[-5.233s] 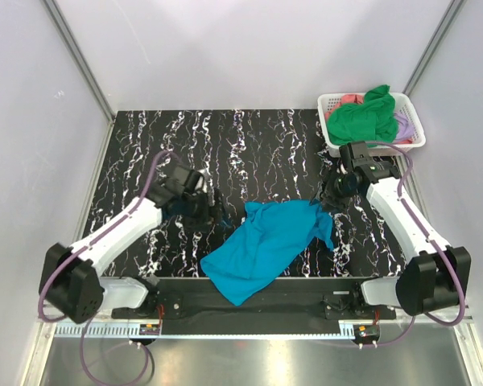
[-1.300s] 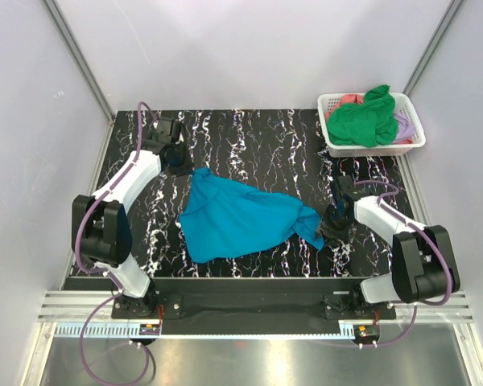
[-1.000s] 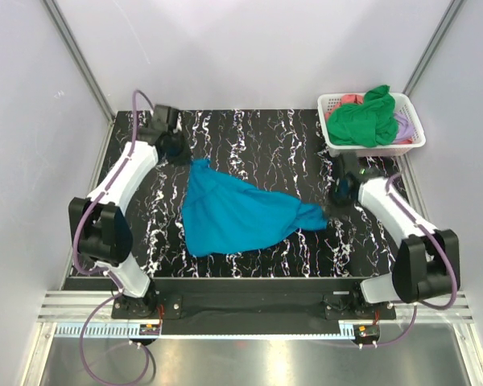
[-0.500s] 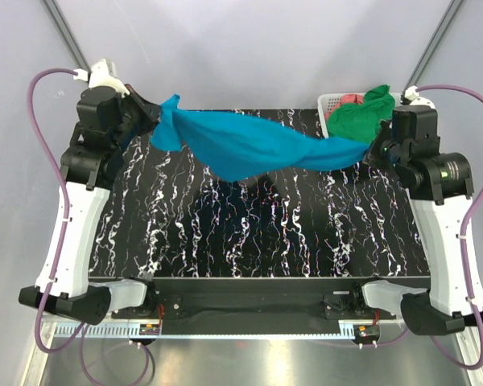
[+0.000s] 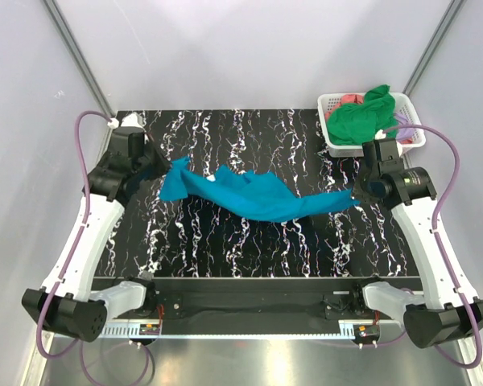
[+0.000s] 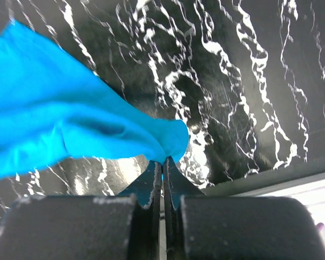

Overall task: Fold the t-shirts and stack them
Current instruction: Flatten the tshirt out

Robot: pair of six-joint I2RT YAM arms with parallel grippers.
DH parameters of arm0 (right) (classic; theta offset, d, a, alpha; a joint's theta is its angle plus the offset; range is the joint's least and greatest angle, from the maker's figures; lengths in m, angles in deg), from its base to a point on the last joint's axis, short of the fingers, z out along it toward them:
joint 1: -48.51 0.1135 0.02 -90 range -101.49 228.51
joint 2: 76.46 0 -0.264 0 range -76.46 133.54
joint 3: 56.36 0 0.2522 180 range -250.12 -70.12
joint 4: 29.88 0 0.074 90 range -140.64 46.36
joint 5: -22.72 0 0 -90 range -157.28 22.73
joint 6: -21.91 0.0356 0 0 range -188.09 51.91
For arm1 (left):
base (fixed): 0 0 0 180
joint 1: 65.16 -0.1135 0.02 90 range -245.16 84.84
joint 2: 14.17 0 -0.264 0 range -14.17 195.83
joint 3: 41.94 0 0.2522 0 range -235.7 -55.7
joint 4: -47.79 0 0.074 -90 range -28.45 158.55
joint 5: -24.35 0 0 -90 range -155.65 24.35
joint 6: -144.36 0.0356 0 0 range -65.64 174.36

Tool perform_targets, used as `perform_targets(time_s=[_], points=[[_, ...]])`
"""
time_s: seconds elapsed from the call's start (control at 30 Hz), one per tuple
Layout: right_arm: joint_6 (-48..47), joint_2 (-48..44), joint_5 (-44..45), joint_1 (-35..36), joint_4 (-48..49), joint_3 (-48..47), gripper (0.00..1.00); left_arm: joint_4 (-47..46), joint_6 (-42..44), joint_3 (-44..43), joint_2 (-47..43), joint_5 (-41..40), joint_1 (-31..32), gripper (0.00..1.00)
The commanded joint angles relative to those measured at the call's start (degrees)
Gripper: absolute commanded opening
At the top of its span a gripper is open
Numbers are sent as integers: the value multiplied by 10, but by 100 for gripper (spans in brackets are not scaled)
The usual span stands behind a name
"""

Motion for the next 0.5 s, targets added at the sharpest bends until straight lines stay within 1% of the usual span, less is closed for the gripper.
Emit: perform_targets(time_s=[0.0, 0.03, 0.07, 0.1, 0.13, 0.17, 0.2, 0.23, 0.27, 0.37, 0.47], points=[[-5, -2, 23, -1, 61, -60, 0, -8, 15, -72, -3, -21, -7, 0], [-9, 5, 24, -1, 59, -83, 0, 3, 15, -95, 4, -23, -7, 0], [-11, 18, 25, -1, 57, -138, 0, 15, 11, -125, 13, -23, -7, 0], [-17, 24, 18, -1, 50, -170, 0, 53, 6, -182, 31, -22, -7, 0], [-22, 30, 11, -1, 49, -203, 0, 74, 2, -216, 42, -21, -6, 0], [-28, 37, 3, -1, 50, -262, 0, 97, 2, -243, 53, -21, -7, 0], [-36, 38, -4, -1, 53, -286, 0, 138, 3, -267, 62, -27, -7, 0], [-40, 36, -15, -1, 63, -307, 0, 152, 6, -305, 74, -29, -7, 0], [-41, 34, -21, -1, 69, -341, 0, 164, 7, -317, 77, -29, -6, 0], [-43, 41, -54, -1, 61, -397, 0, 196, 12, -355, 88, -39, -7, 0], [-42, 25, -97, -1, 76, -394, 0, 208, 18, -384, 93, -37, -6, 0]])
